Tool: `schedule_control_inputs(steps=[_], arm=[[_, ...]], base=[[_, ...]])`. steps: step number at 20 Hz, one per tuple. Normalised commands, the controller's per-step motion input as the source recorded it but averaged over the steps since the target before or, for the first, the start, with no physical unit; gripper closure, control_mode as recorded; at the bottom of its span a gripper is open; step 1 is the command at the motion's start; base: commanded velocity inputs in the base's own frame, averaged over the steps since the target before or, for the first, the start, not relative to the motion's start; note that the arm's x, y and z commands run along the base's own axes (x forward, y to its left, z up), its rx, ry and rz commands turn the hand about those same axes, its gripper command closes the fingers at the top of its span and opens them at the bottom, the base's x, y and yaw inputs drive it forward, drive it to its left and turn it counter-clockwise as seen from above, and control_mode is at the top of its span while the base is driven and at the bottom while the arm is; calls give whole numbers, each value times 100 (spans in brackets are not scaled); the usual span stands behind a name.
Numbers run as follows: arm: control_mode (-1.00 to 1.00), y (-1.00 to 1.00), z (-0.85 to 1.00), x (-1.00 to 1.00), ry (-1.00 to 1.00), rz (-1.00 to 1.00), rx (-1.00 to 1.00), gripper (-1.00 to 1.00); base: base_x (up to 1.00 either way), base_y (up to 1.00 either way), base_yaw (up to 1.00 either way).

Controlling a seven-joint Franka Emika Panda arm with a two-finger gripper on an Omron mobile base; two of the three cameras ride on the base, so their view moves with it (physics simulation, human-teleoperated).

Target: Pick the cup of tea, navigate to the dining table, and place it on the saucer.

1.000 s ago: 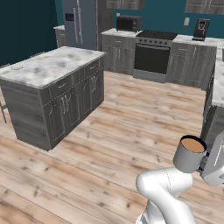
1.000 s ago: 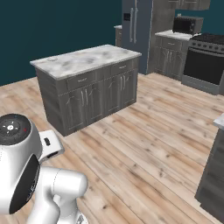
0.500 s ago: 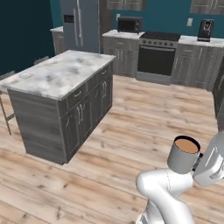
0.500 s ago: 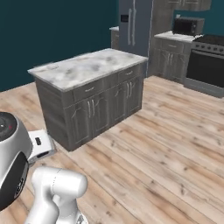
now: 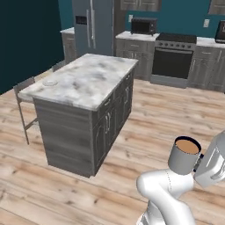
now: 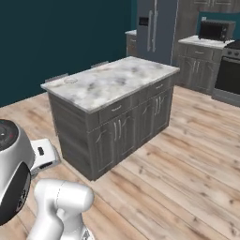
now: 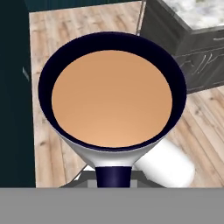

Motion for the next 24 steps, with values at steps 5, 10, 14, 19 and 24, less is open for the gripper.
schedule_control_inputs(steps=[5,10,14,19,24], arm=[[100,0,0,0,0,0,0,100],[100,0,0,0,0,0,0,100],[100,0,0,0,0,0,0,100],[100,0,0,0,0,0,0,100],[100,0,0,0,0,0,0,100]], base=[[100,99,-10],[100,92,-19],[100,94,-25],[100,100,-34],[100,100,-37]])
